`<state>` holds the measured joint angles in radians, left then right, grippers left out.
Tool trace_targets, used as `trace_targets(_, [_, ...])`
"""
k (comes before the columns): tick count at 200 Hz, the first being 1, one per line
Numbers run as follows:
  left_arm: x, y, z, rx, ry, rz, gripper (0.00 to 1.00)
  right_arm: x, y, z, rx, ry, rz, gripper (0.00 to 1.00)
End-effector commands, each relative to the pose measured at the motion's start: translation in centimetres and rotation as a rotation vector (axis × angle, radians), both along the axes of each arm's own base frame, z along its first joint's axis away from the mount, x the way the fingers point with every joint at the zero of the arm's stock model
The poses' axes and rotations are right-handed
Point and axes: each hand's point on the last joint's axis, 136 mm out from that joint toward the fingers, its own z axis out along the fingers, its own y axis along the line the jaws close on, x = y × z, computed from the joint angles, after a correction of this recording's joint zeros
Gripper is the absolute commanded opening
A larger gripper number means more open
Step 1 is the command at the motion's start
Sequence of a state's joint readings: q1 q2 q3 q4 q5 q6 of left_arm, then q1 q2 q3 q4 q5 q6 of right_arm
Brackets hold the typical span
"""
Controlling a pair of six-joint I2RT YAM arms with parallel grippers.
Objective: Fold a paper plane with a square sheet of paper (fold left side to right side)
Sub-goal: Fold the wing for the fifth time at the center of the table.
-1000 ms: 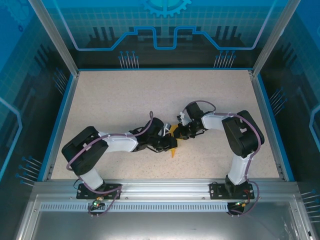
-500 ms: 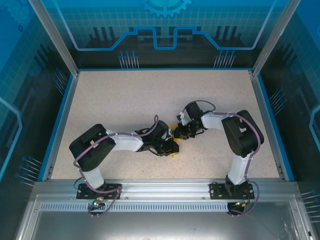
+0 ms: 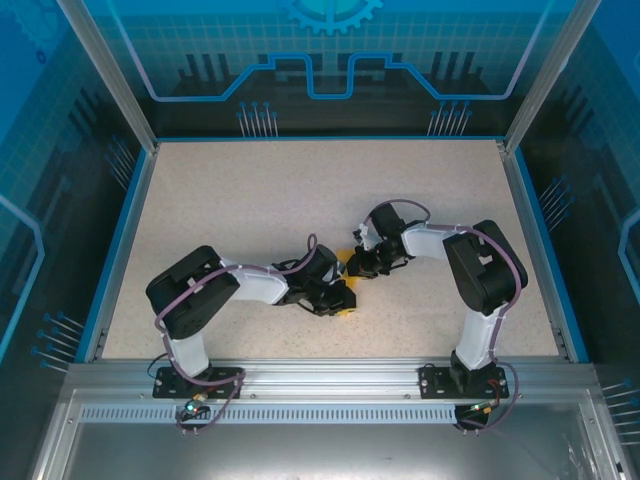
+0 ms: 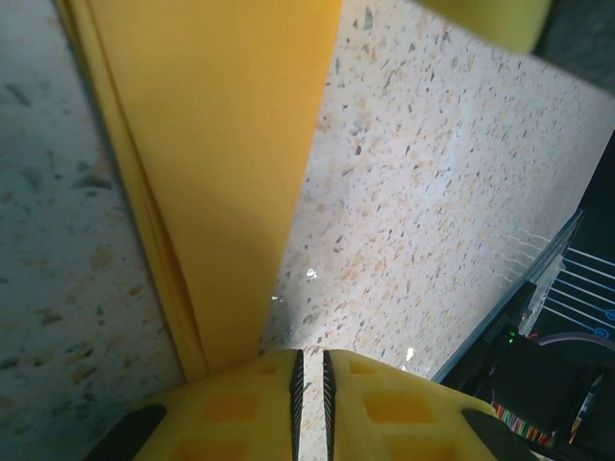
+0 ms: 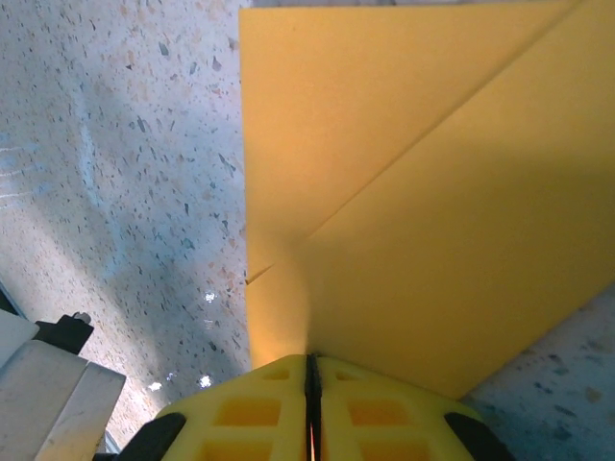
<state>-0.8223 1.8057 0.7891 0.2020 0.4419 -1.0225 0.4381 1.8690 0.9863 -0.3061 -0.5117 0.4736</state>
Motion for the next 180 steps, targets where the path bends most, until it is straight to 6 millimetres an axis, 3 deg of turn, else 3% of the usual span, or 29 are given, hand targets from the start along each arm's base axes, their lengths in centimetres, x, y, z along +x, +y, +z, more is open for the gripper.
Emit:
trace_targets(1, [-0.8,0.8,-1.4,0.036,0.042,0.015,0.17,-1.0,-2.3,-3.1,-0.159,0.041,-0.011,0.1])
trace_targets(87, [-0.7,1.5,0.0,0.037,-0.005,0.031,0.16,-1.0,-2.8,-3.3,-0.196,0.046,-0.006,0.1])
trace_targets(180, [-0.9,2.3,-1.0,0.069,0.014,0.052,0.16,-1.2,-3.1,-3.5,-0.216,0.054,0.0,0.1])
